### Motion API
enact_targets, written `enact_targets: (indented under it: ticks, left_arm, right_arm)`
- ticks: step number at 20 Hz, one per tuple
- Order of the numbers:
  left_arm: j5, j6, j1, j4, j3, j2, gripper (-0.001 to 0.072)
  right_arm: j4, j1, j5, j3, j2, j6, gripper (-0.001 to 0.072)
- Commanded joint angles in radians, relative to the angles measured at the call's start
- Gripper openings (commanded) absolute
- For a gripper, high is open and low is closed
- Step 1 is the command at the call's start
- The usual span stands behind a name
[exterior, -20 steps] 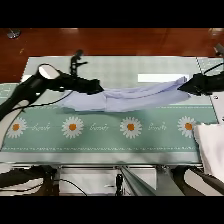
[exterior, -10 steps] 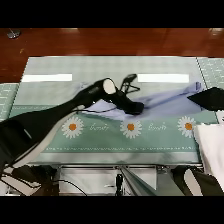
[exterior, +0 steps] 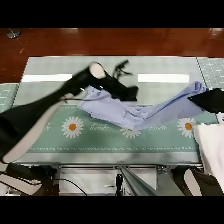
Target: Fold the shirts.
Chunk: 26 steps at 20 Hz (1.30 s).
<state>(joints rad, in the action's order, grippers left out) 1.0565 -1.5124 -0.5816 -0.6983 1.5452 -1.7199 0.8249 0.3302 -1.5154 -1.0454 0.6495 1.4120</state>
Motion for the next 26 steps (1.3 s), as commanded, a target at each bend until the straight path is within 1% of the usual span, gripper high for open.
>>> enact_targets:
  ticks: [1, 2, 3, 4, 6, 8, 11, 13, 15, 17, 22, 23, 24, 25, 26]
  left_arm:
    - [0.100, -0.012, 0.254, -0.059, 0.002, 0.148, 0.0021]
    - [0.132, -0.010, 0.321, -0.076, -0.006, 0.208, 0.0021]
    - [0.169, 0.012, 0.388, -0.082, -0.025, 0.284, 0.0021]
    - [0.187, 0.051, 0.442, -0.086, -0.056, 0.365, 0.0022]
    - [0.185, 0.102, 0.539, -0.111, -0.152, 0.555, 0.0022]
    - [0.161, 0.132, 0.613, -0.118, -0.274, 0.746, 0.0021]
    - [0.108, 0.144, 0.664, -0.118, -0.475, 1.006, 0.0021]
    - [0.094, 0.143, 0.664, -0.119, -0.589, 1.129, 0.0021]
    - [0.095, 0.142, 0.664, -0.118, -0.676, 1.206, 0.0022]
    - [0.098, 0.139, 0.664, -0.118, -0.734, 1.236, 0.0021]
    - [0.096, 0.139, 0.663, -0.117, -0.773, 1.215, 0.0021]
    - [0.094, 0.139, 0.663, -0.117, -0.776, 1.212, 0.0021]
    - [0.088, 0.139, 0.663, -0.117, -0.781, 1.209, 0.0021]
    - [0.079, 0.139, 0.663, -0.117, -0.789, 1.206, 0.0021]
    - [0.070, 0.139, 0.663, -0.117, -0.798, 1.202, 0.0022]
  right_arm:
    - [-0.076, -0.085, 0.064, -0.002, 0.043, 0.006, 0.0018]
    - [-0.104, -0.155, 0.117, -0.002, 0.072, 0.005, 0.0018]
    - [-0.117, -0.236, 0.187, -0.003, 0.103, 0.005, 0.0019]
    - [-0.114, -0.315, 0.253, -0.008, 0.141, 0.010, 0.0018]
    - [-0.112, -0.474, 0.380, -0.037, 0.254, 0.025, 0.0019]
    - [-0.113, -0.617, 0.465, -0.101, 0.409, 0.025, 0.0019]
    - [-0.112, -0.763, 0.496, -0.243, 0.675, 0.023, 0.0019]
    - [-0.106, -0.815, 0.499, -0.341, 0.835, 0.015, 0.0019]
    - [-0.112, -0.837, 0.489, -0.430, 0.961, 0.017, 0.0019]
    - [-0.124, -0.839, 0.468, -0.504, 1.053, 0.027, 0.0019]
    - [-0.182, -0.839, 0.483, -0.551, 1.139, 0.032, 0.0019]
    - [-0.199, -0.839, 0.488, -0.551, 1.151, 0.031, 0.0097]
    - [-0.237, -0.839, 0.473, -0.551, 1.162, 0.014, 0.0484]
    - [-0.278, -0.837, 0.433, -0.551, 1.168, -0.044, 0.0634]
    - [-0.282, -0.824, 0.397, -0.551, 1.164, -0.050, 0.0635]
